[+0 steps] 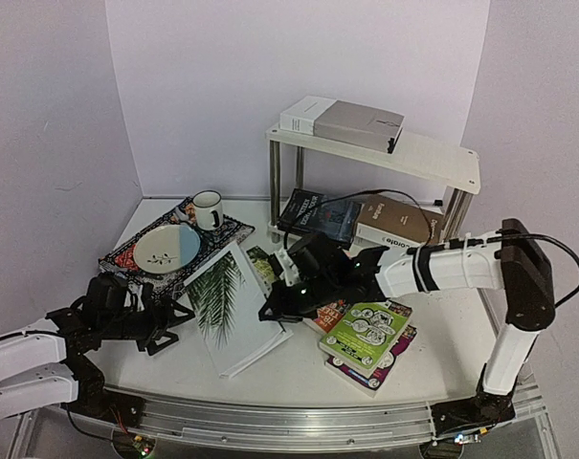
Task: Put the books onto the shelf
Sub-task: Pick up the book from the corner of the board, then place the book on the book pile.
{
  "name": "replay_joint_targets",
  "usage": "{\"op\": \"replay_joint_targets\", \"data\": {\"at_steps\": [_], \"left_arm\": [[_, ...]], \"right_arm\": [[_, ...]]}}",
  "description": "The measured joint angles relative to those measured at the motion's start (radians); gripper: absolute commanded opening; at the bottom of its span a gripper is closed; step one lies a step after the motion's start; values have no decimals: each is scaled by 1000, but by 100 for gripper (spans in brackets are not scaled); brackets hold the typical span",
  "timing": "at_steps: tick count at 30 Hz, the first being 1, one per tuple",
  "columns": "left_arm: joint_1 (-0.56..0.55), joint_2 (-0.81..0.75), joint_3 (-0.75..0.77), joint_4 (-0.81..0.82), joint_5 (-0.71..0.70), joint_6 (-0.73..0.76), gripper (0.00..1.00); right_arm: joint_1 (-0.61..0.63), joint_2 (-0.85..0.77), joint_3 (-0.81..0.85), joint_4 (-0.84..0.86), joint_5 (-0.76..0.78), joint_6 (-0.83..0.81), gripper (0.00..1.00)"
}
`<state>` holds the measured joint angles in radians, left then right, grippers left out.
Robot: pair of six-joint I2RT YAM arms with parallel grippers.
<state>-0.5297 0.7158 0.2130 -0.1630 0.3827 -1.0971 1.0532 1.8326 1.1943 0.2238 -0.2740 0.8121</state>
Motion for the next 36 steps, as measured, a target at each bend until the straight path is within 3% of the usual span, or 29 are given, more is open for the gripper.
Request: {"op": "replay_joint_targets", "data": {"at_steps": [9, 14, 15, 16, 18, 19, 20, 30, 36], "left_arm": [[0, 59, 79, -22, -24, 81, 94], [0, 114, 126, -29, -46, 126, 94], [0, 125, 135, -28, -48, 134, 94], [0, 135, 143, -29, -50, 140, 94], [0, 156, 160, -28, -54, 155, 94], [0, 166, 169, -28, -56, 161, 95], [0, 175, 176, -28, -57, 166, 95], [0, 237, 223, -20, -73, 234, 95], [0, 316, 260, 25, -72, 261, 95]], "right_arm": [[-166, -175, 1, -348, -71, -236, 0], [-294, -171, 85, -599, -94, -420, 3], [-314, -153, 126, -651, -71, -452, 6], [-330, -135, 161, -687, -52, -479, 17], [-344, -91, 232, -750, -1, -525, 50], [-346, -72, 257, -774, 37, -543, 61], [-346, -53, 280, -800, 87, -563, 66], [-331, -31, 302, -905, 401, -626, 79], [-149, -91, 313, -890, 566, -616, 96]]}}
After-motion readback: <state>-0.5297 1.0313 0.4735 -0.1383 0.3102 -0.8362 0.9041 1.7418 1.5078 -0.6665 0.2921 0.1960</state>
